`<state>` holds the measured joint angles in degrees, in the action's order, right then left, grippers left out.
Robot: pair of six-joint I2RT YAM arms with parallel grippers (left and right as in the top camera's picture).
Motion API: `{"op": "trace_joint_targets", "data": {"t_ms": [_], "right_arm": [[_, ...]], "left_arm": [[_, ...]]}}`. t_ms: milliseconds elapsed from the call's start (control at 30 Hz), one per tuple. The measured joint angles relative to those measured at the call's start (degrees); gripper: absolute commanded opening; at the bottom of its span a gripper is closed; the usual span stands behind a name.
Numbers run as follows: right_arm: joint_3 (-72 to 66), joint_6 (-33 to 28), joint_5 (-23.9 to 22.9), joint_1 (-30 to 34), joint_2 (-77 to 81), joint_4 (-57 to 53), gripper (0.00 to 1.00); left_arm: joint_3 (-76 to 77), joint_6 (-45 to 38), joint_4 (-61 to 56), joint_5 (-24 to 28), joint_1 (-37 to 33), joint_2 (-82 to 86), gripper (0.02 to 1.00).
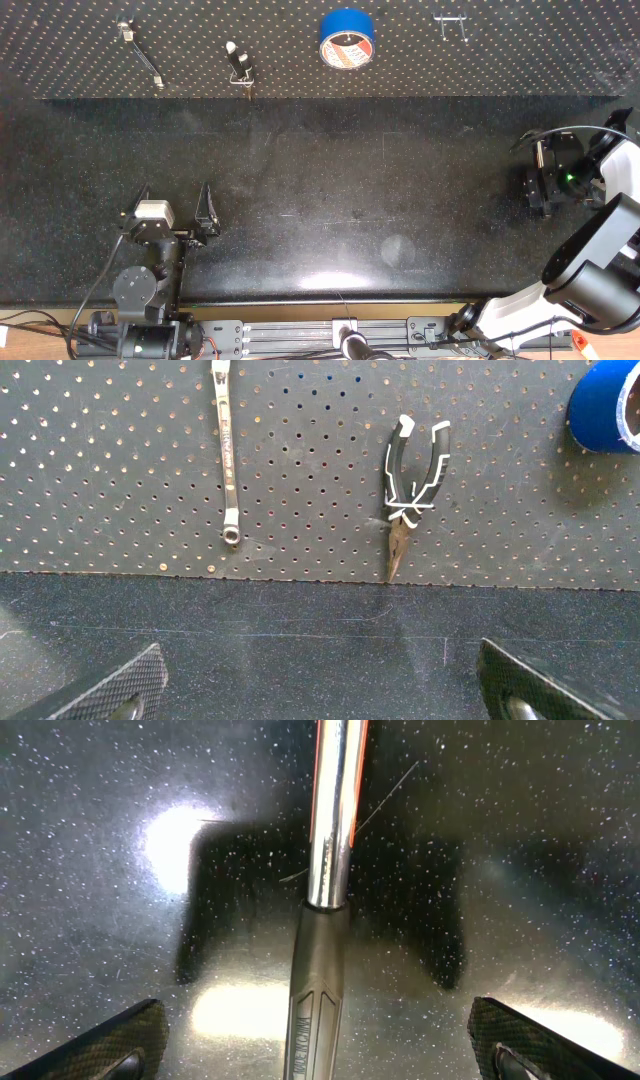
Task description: Place Tools Onto Pegboard
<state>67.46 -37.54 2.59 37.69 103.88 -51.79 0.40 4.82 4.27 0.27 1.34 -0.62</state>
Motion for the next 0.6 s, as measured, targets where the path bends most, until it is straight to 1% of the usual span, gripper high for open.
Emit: {"op": "trace_joint_targets", "data": {"t_ms": [333,433,467,600], "right_arm": [[0.0,-0.3,-0.4,0.0,1.2,0.0,0.976],[0.0,-1.7,-1.0,0.0,1.2,0.0,0.980],[0.0,-2.4,-1.2,0.0,1.2,0.0,0.996],[0.0,-4.2,-1.7,0.0,1.2,-0.3,0.934]], "left_arm": [[0.0,0.0,0.0,0.0,0.0,0.0,0.998],[0.0,0.0,0.0,0.0,0.0,0.0,0.996],[0.0,0.0,0.0,0.0,0.0,0.0,0.998],[0.0,0.0,0.0,0.0,0.0,0.0,0.996]]}}
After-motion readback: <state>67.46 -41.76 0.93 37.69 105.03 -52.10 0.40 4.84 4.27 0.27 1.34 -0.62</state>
